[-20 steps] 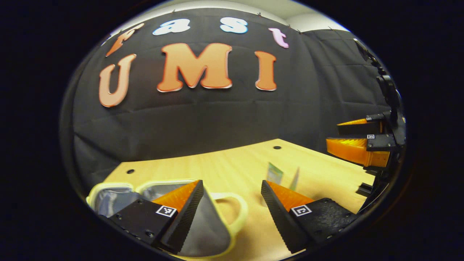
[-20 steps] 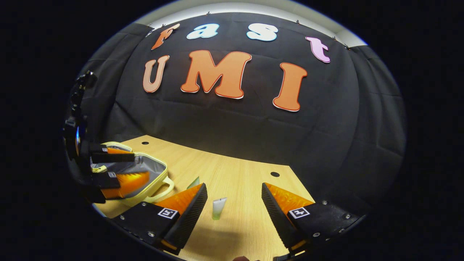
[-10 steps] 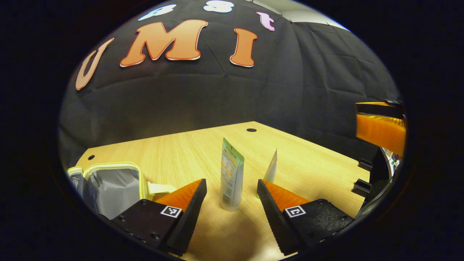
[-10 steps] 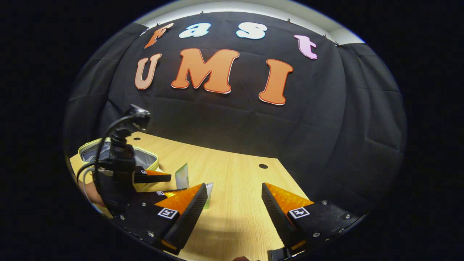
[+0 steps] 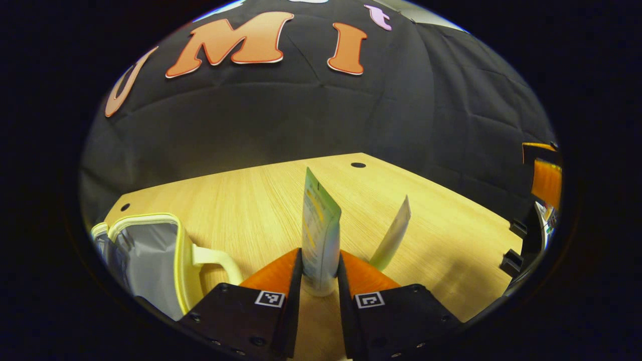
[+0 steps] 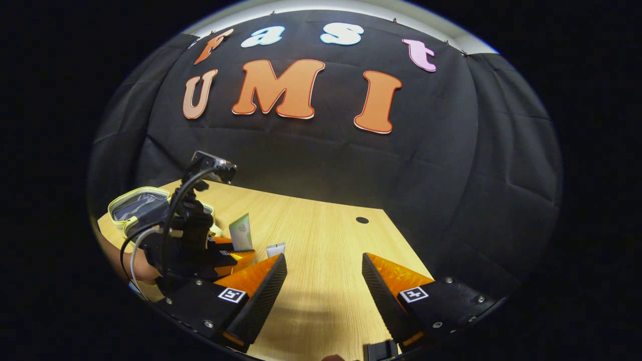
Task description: First open the suitcase, pack the skin care products into it, and then close the suitcase.
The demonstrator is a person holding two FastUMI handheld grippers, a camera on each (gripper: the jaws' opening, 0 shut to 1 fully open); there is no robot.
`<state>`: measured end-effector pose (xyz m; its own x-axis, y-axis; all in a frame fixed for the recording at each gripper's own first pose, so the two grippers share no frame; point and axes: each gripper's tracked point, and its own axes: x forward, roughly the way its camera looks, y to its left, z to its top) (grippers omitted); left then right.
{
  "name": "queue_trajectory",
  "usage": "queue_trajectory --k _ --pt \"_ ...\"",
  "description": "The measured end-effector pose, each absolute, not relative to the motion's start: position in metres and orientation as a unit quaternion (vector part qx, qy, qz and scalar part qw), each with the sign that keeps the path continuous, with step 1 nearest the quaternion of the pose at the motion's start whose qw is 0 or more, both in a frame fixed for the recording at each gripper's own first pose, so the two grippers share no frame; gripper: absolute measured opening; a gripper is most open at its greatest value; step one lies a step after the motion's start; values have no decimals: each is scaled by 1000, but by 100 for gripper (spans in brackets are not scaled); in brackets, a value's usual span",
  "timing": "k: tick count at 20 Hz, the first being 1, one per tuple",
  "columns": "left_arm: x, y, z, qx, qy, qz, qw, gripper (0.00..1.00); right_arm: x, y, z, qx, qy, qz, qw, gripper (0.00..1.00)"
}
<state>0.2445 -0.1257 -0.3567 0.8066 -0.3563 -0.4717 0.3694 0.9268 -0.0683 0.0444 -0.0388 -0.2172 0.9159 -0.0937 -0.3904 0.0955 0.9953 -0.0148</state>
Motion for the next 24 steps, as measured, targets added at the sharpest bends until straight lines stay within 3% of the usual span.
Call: queue_trajectory --k 15,19,24 --pt "214 -41 -227 24 227 -98 969 36 104 14 -303 4 299 92 950 93" --pt "190 6 -211 35 223 -54 973 36 108 31 -331 6 327 119 937 86" --pt "166 62 -214 43 244 4 969 36 122 47 -354 13 353 126 927 61"
